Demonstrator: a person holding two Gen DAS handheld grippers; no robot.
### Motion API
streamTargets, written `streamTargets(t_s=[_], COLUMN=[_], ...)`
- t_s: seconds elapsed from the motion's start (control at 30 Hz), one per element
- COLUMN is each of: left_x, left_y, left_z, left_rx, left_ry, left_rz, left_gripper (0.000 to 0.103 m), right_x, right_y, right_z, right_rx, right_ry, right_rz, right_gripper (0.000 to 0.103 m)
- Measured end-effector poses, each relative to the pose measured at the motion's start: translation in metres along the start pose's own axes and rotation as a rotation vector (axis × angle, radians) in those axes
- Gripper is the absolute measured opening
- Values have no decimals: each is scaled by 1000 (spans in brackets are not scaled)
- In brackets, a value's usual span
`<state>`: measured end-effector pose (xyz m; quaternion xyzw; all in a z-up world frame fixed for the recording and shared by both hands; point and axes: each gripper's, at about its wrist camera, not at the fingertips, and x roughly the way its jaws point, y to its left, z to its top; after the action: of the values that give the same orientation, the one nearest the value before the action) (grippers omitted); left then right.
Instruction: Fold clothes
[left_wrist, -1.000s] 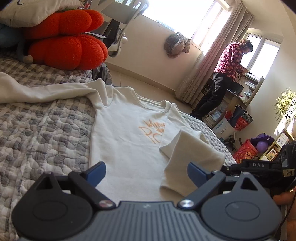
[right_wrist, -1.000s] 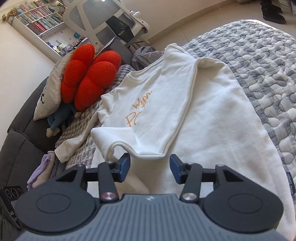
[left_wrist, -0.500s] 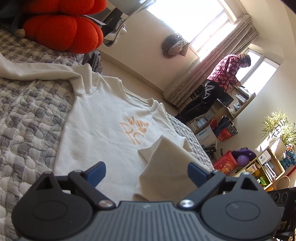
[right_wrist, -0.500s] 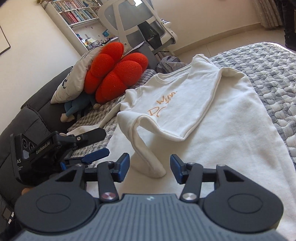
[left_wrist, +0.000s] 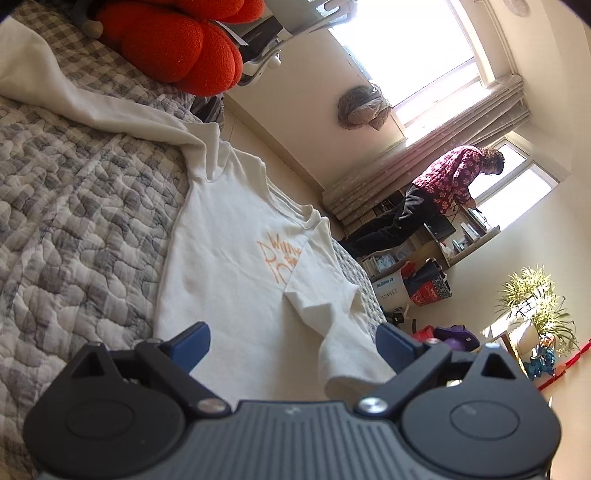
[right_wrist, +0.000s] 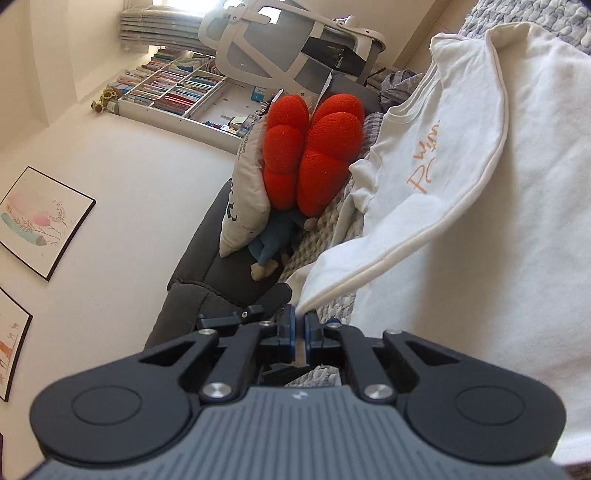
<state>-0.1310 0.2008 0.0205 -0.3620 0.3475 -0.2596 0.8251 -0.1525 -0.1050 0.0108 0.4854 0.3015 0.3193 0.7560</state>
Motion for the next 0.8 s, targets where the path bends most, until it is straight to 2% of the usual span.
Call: streamTargets(t_s=[0.07,0.17,0.2,0.23,0.3,0.43,0.47,0.5,0.53,0.57,0.8], left_x=[1,2,3,3,3,9,12,15,18,20,36], left_y=[5,4,2,-2,-11,-32,-35,-38,-39,-39,-39], left_z=[-3,-6,-7,-8,-10,-14,-14,-15,-15,-15,-14], left_rx=[-43,-39,-19,8,83,247,276,303,317,322,384], left_ry=[17,22,21,22,28,29,34,41,47,55,66], left_rz=[-32,-34,-29,-20,17,121,142,165,179,187,252], left_gripper=[98,97,95,94,91,91,91,91,91,92,92], right_x=[3,5,4,3,4,-8,-13,-20,-27,-33,-58], right_y=[-1,-6,-6,-5,3,22,25,26,27,26,6], right_z=[0,-2,-3,-5,-8,-6,-2,2,7,14,60], right_rx=[16,37,28,5,-52,-200,-228,-249,-270,-289,-362], right_ry=[14,43,53,63,77,92,81,63,39,12,-95], right_rz=[-18,-64,-90,-122,-188,-228,-243,-260,-285,-309,-508], right_gripper=[8,8,10,15,15,17,19,33,52,57,57])
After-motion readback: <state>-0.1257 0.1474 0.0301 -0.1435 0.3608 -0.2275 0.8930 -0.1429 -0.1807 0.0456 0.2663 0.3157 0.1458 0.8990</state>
